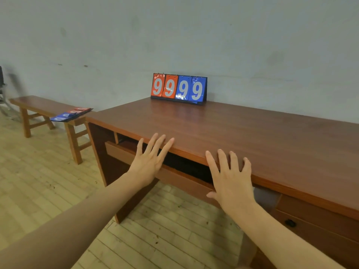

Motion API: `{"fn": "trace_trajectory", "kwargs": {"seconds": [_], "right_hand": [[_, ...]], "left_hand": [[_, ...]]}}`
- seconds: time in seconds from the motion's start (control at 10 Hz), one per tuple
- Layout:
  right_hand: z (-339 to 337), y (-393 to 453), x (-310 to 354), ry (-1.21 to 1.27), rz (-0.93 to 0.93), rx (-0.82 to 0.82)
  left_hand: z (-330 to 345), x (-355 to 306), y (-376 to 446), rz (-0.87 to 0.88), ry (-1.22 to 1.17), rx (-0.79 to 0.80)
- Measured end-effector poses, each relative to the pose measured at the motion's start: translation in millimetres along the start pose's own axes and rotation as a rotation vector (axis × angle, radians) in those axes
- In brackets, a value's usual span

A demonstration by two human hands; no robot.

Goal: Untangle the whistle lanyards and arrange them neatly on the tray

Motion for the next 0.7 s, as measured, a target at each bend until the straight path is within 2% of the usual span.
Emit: {"fn": "trace_trajectory", "kwargs": {"seconds": [0.1,0.2,0.3,0.4,0.5,0.6,0.7], "right_hand": [[7,0,1,-0.032,0.005,-0.063],[20,4,-2,-0.042,0.029,-0.054],[15,3,-1,0.007,0.040,-0.040],[-11,-10,-16,0.176,0.009,-0.065],[-52,-40,-73,0.410,0.043,-0.042],[-81,-80,-161,0.442,0.126,0.022],[-101,-115,-235,0.448,0.206,0.036]], "left_hand": [[14,-5,7,-0.070,-0.018,0.011],[16,-12,12,-0.123,-0.055,0.058],[6,-17,13,-0.147,-0.055,0.149],[-25,-27,13,-0.108,-0.088,0.267],[-68,-53,16,0.009,-0.230,0.340],[-124,-106,21,0.148,-0.479,0.289],[-174,-158,32,0.236,-0.659,0.143]]}}
Point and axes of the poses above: each hand's wrist, its own y-axis towards the middle knuckle, its own z-axis out of the palm, x = y × z, the point moved 9 cm from there along y, towards the middle knuckle, and after that the axes turned 2 degrees about -y, right-handed, at the moved point
